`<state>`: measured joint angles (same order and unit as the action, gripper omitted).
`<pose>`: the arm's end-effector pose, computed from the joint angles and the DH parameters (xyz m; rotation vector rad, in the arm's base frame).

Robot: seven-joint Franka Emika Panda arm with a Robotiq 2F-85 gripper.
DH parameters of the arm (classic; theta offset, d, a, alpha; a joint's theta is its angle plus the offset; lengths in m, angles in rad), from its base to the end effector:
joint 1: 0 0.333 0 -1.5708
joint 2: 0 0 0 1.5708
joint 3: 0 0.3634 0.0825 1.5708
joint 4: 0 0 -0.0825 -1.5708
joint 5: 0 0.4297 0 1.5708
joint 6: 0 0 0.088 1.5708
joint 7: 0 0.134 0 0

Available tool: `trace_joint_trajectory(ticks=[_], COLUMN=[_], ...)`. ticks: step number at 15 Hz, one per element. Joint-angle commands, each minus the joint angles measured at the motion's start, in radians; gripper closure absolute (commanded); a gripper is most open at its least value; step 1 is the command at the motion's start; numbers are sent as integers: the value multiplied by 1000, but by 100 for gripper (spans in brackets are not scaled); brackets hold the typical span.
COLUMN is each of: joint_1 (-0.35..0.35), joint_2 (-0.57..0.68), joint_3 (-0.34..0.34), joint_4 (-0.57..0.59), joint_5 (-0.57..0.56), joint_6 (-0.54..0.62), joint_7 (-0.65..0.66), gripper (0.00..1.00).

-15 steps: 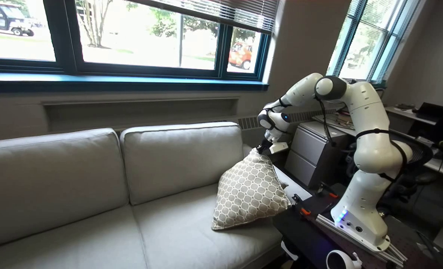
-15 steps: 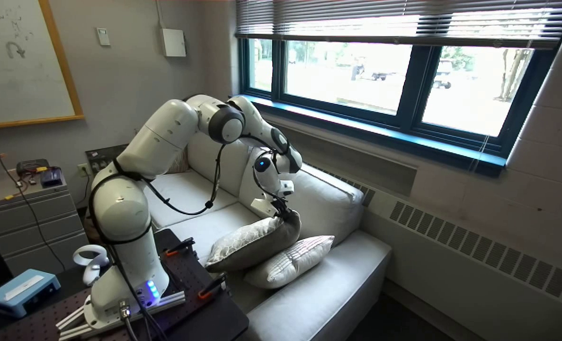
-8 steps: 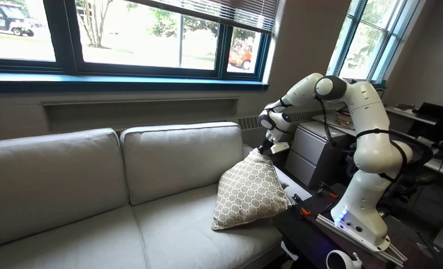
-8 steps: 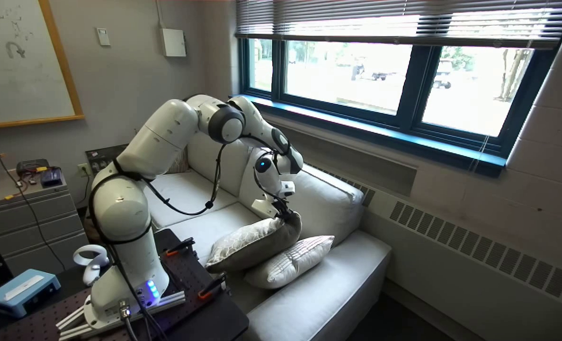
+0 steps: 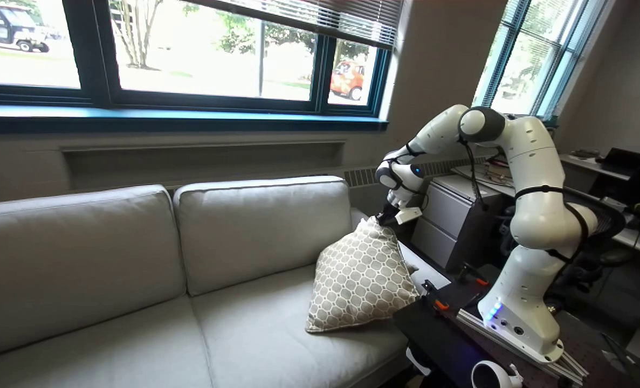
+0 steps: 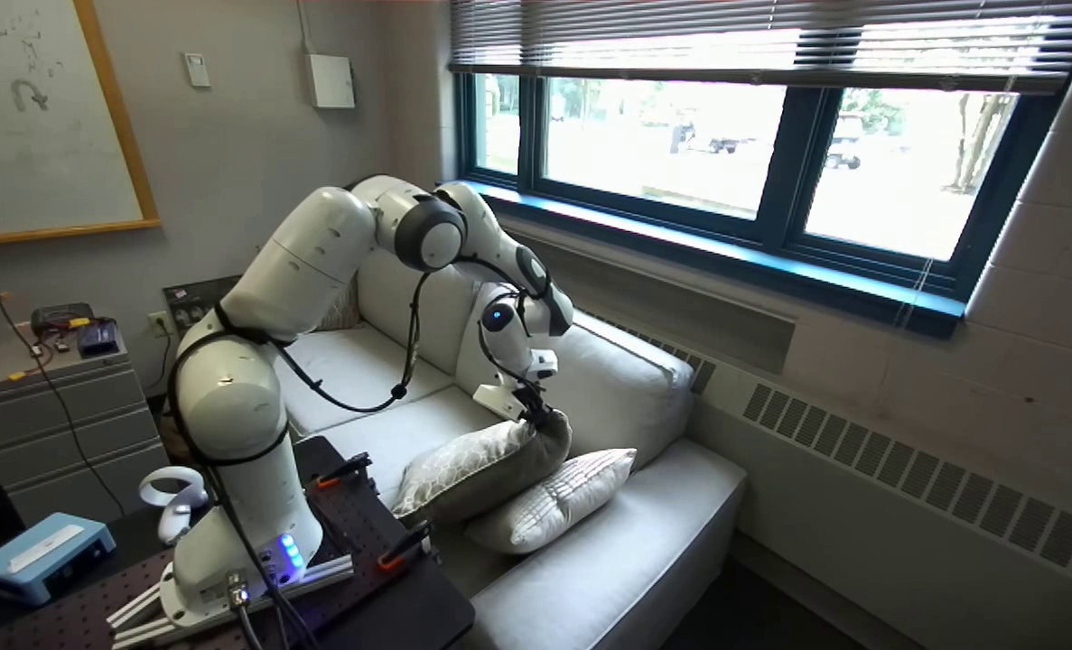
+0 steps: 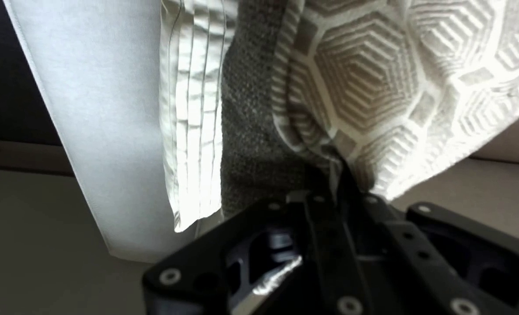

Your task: Move the pillows from the middle of the couch and set them against the armrest

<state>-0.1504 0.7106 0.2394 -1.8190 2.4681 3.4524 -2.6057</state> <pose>0.5962 -0.0246 0.1109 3.0346 0.1212 0.5728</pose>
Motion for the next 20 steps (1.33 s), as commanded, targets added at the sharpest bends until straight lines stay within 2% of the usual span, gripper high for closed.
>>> trace_joint_trajectory(ticks=[1,4,5,9,10,11,14,16,17,18,20], joint_1=[20,61,85,-169,-215,-257,-354,-385,-390,-391,-390], joint_2=[-23,-26,-24,59,94,125,215,256,270,279,287], joint_3=[0,-51,-87,189,238,282,370,389,387,382,376], joint_4=[-83,-101,-92,-88,-77,-71,-60,-70,-71,-77,-90], joint_5=[-3,10,34,-75,-98,-120,-159,-159,-142,-129,-108], joint_6=[1,1,1,2,3,4,15,12,12,9,8], joint_7=[0,0,0,1,2,2,2,2,1,1,2], gripper=[66,47,39,11,4,1,0,0,25,25,38])
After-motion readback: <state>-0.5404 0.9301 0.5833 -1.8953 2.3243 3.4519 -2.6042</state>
